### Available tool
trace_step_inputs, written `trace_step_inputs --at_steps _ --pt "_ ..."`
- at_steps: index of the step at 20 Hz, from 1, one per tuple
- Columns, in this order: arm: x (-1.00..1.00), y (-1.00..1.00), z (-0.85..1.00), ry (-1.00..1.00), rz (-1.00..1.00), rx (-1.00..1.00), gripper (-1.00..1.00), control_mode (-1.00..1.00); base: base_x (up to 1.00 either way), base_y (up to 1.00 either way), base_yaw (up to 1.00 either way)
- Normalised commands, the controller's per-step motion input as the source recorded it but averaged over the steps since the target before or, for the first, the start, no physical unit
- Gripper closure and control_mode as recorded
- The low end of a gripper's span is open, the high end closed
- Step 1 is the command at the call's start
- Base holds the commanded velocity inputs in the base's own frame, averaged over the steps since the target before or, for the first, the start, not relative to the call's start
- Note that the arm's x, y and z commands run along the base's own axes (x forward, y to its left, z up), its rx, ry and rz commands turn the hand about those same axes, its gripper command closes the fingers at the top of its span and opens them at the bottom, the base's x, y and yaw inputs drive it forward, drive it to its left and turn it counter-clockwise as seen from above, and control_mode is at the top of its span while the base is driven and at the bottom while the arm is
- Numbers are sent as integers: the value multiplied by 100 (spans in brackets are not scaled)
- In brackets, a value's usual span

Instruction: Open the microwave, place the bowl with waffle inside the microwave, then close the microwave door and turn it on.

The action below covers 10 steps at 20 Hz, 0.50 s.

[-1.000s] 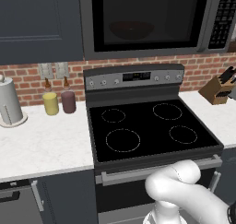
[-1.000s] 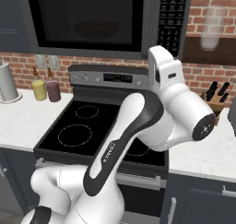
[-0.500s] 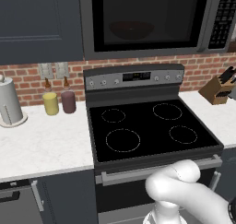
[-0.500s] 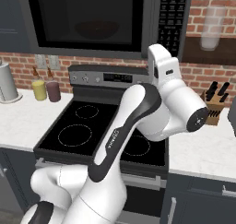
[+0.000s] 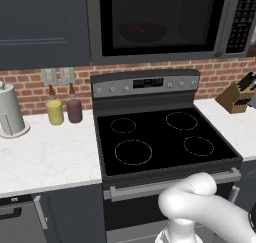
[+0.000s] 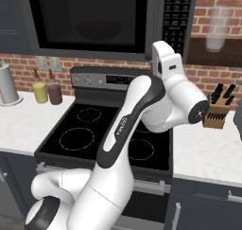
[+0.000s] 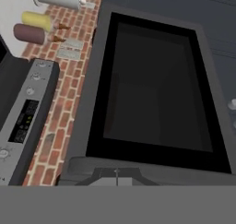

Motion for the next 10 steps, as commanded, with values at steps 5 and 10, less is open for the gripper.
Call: trace_step_inputs --at_steps 5,10 --pt "37 0 0 0 0 0 100 -100 0 0 0" --pt "41 0 0 0 0 0 100 -100 0 0 0"
